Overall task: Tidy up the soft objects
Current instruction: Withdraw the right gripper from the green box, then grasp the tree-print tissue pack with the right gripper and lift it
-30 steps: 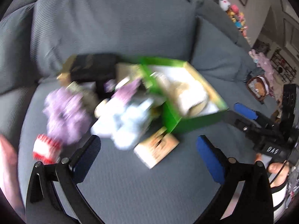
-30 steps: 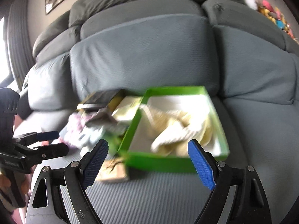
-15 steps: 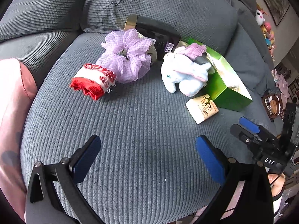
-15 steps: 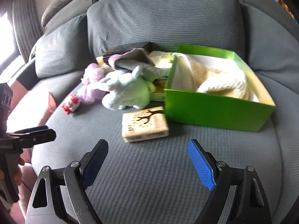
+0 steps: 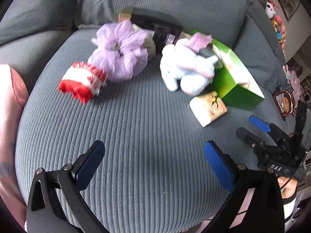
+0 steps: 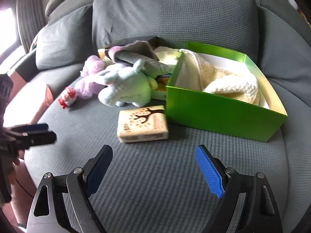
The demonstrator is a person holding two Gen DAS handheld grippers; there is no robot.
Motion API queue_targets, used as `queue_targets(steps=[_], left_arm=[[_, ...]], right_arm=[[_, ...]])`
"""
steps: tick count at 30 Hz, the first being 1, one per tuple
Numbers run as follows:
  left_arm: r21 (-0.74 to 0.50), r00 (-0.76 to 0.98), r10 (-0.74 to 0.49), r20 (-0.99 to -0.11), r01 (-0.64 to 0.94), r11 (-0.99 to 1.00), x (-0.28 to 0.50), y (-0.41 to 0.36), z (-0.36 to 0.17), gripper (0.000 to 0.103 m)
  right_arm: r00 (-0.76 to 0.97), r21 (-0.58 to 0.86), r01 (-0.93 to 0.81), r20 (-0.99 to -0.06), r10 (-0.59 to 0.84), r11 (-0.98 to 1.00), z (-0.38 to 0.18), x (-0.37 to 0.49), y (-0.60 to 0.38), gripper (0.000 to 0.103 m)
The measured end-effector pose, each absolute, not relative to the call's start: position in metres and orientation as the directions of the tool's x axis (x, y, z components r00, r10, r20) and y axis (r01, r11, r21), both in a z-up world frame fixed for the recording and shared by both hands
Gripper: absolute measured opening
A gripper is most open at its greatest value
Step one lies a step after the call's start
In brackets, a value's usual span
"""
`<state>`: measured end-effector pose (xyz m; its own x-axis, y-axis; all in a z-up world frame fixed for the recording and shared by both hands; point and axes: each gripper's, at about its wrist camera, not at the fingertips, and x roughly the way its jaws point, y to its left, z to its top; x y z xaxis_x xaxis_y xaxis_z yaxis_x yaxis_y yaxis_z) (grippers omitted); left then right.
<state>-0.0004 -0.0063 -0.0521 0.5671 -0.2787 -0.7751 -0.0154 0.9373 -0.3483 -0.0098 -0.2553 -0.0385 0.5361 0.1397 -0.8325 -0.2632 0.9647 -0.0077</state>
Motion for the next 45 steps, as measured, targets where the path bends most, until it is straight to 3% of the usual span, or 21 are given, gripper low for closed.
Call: queue_targets(steps=[9, 27, 32, 34, 37, 45], left_arm=[[-0.348, 0.541, -0.321, -0.777, 0.055, 0.936, 0.034, -0.044, -0.059, 0.102], [-0.391, 0.523, -0.38, -0.763, 0.095, 0.915, 0.086, -0.083, -0.088, 0.099], [-0.422, 0.515, -0.419, -0.748, 0.119, 0.899, 0.097, -0.085, -0.089, 0.092], [-0.416, 0.508, -0.42, -0.752, 0.129, 0.9, 0.102, -0.088, -0.089, 0.085], [-0.392, 0.503, -0.415, -0.758, 0.156, 0.906, 0.102, -0.097, -0.088, 0.066], [-0.337, 0.518, -0.386, -0.764, 0.19, 0.922, 0.088, -0.112, -0.076, 0.062]], right_arm=[[0.5, -0.031, -0.312, -0.855, 0.137, 0.95, -0.052, 0.008, -0.272, 0.087], [0.449, 0.05, -0.466, -0.847, 0.285, 0.883, -0.087, 0.033, -0.257, 0.087], [0.432, 0.053, -0.507, -0.848, 0.307, 0.86, -0.087, 0.038, -0.247, 0.074], [0.432, 0.04, -0.518, -0.85, 0.301, 0.854, -0.087, 0.039, -0.243, 0.061], [0.435, 0.031, -0.524, -0.849, 0.299, 0.851, -0.087, 0.04, -0.238, 0.05], [0.437, 0.025, -0.528, -0.849, 0.296, 0.849, -0.082, 0.031, -0.231, 0.049]])
